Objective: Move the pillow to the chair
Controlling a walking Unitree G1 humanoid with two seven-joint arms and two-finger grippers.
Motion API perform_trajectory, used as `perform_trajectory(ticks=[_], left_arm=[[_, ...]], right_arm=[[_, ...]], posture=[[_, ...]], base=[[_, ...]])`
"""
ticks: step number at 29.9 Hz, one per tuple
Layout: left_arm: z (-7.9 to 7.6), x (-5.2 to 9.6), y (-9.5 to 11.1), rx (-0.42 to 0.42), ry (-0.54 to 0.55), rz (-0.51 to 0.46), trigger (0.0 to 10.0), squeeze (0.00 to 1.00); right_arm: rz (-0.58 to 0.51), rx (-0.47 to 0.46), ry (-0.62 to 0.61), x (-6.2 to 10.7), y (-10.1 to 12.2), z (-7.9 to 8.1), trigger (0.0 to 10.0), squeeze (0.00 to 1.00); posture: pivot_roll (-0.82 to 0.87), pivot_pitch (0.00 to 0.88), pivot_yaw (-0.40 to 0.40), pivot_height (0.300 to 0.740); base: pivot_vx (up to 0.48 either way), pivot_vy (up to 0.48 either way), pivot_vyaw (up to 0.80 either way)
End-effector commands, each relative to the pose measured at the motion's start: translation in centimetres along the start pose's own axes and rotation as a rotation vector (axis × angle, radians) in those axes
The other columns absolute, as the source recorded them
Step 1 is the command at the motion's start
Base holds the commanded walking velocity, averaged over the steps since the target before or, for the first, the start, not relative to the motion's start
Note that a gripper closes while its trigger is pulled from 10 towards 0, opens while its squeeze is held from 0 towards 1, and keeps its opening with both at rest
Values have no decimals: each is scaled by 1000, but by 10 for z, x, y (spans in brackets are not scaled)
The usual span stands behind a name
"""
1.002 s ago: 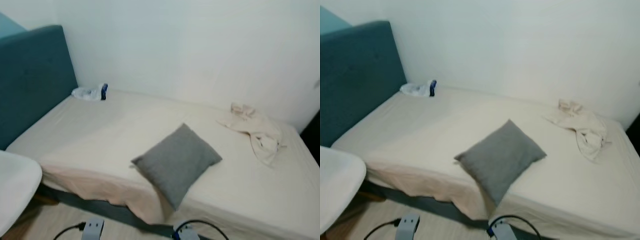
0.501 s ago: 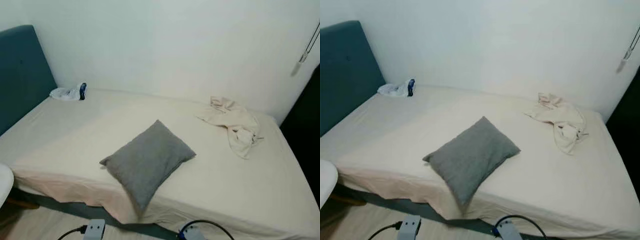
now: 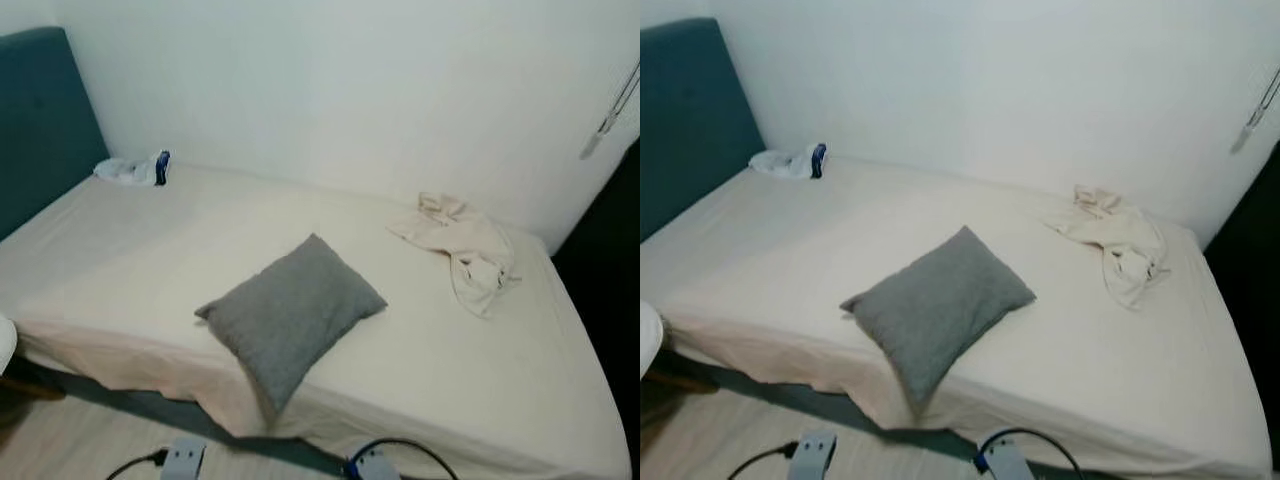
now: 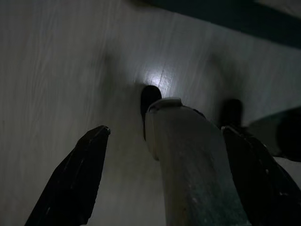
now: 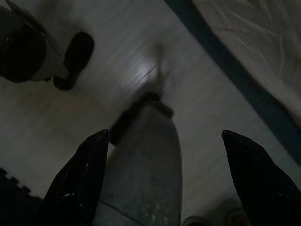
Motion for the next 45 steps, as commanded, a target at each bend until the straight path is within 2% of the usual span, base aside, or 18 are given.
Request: perform_trajectory(ticks=[1,8,12,20,22,29,40,45], left_arm=[[-3,0,-2,35,2,1,10000,0],[1,0,-1,65,16,0,10000,0],[1,0,-1,65,12,-1,10000,0],[-1,0,2,78,9,-17,10000,0],[-1,-1,5,81,10,-32,10000,0],[-4,-1,13,81,2,-66,10000,0],[-8,-2,19,76,-16,-82,10000,0],[-8,-2,18,84,-15,-78,10000,0]], right_arm=[[12,0,-7,1,-5,-3,10000,0],[0,32,0,1,-3,-2,10000,0],[-4,51,0,1,-2,-2,10000,0],[-4,33,-25,1,-2,-6,10000,0],[1,1,-39,1,-4,-8,10000,0],[7,-2,-54,1,-4,-10,10000,0],[-14,6,-45,1,-1,-10,10000,0],[-11,25,-46,2,-1,-11,10000,0]], posture=[[104,0,-46,740],[106,0,-47,740],[108,0,-47,740],[105,0,-48,740],[103,0,-47,740],[105,0,-51,740],[104,0,-50,740],[101,0,-48,740]], base=[[0,0,0],[0,0,0],[0,0,694],[0,0,713],[0,0,0],[0,0,0],[314,0,0],[58,0,794]])
Point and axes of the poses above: a point about 5 cm out from each wrist's last joint towards the gripper, its own x axis pointing back from the gripper into the wrist, its own y axis along the axis of the wrist's last joint, z = x × y, the point moved 6 cm from there along -x, pointing out of the wrist towards the gripper, and after that the axes turned 15 degrees about x, right-handed, at the moved point
